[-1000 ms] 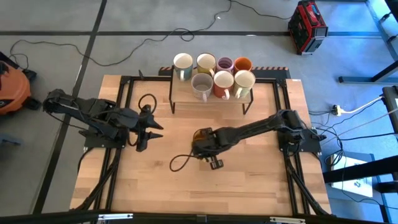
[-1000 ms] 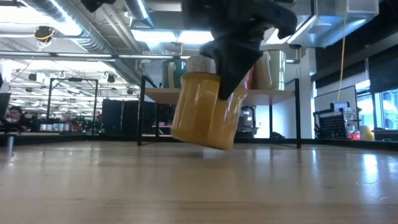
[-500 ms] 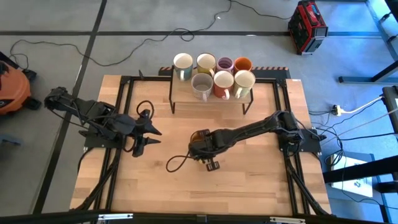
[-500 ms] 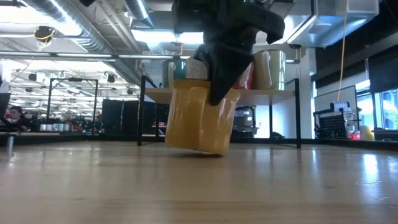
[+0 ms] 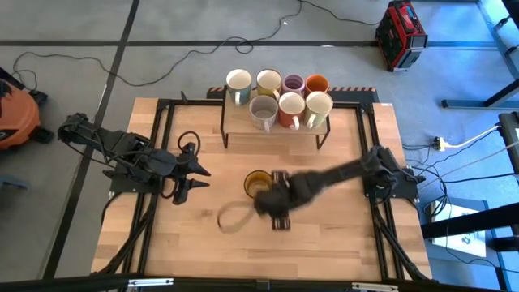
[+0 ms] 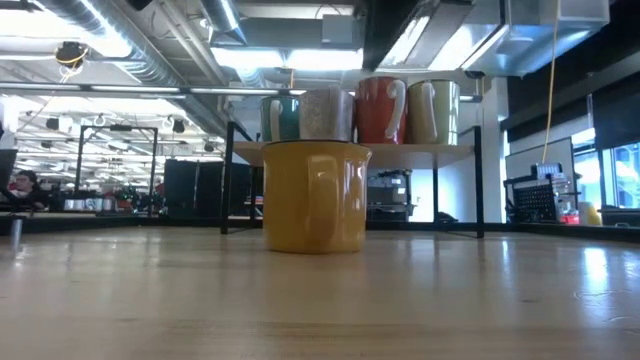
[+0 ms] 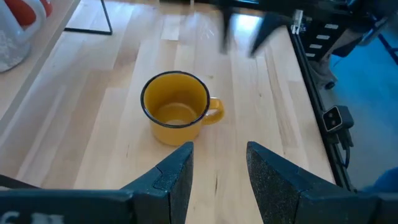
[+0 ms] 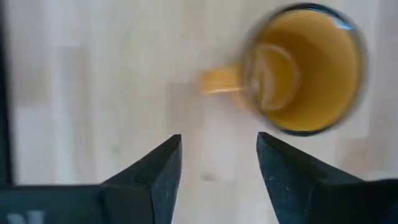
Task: Place coffee mugs
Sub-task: Put the yellow mug on the shelf
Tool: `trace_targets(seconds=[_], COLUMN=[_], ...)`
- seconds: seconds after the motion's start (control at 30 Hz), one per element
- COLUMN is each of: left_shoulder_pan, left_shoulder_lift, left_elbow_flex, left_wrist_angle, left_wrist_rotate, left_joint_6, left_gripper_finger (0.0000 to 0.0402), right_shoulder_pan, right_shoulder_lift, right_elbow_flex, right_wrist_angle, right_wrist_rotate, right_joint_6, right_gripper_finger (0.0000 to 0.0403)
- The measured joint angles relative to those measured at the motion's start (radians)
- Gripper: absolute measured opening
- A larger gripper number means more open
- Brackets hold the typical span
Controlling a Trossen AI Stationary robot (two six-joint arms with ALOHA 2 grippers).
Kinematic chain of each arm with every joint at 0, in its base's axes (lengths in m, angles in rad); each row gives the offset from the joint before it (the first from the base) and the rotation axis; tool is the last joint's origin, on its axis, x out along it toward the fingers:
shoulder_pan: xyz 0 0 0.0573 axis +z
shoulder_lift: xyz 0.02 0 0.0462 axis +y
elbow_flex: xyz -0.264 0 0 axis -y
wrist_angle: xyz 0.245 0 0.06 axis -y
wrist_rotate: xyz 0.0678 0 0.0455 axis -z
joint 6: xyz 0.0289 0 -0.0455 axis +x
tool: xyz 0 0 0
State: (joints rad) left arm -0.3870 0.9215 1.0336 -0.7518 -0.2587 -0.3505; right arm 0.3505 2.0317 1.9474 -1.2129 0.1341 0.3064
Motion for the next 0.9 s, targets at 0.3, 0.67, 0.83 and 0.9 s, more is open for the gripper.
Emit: trace_targets(seconds=[0.3,0.67,0.83,0.9], left_shoulder_pan=[0.000,0.000,0.000,0.000], left_shoulder_lift=[0.000,0.000,0.000,0.000], left_elbow_flex=[0.000,0.000,0.000,0.000], left_wrist_angle=[0.003,0.005,0.005,0.004], left_wrist_rotate=[-0.020,-0.020,-0.021,-0.020], left_joint_6=[-0.041,-0.118,-0.150,-0.166], left_gripper_finger=[0.0144,0.0144,0.0144,0.0144], right_shoulder_pan=[0.240,0.303,0.262,0.246], right_shoulder_lift=[0.001,0.001,0.002,0.002], right_elbow_flex=[-0.242,-0.671,-0.797,-0.825], right_wrist_angle=[0.390,0.948,1.185,1.287], right_wrist_rotate=[0.431,0.681,0.734,0.734], right_joint_6=[0.338,0.629,0.618,0.560], right_gripper_finger=[0.0199,0.0200,0.0198,0.0192])
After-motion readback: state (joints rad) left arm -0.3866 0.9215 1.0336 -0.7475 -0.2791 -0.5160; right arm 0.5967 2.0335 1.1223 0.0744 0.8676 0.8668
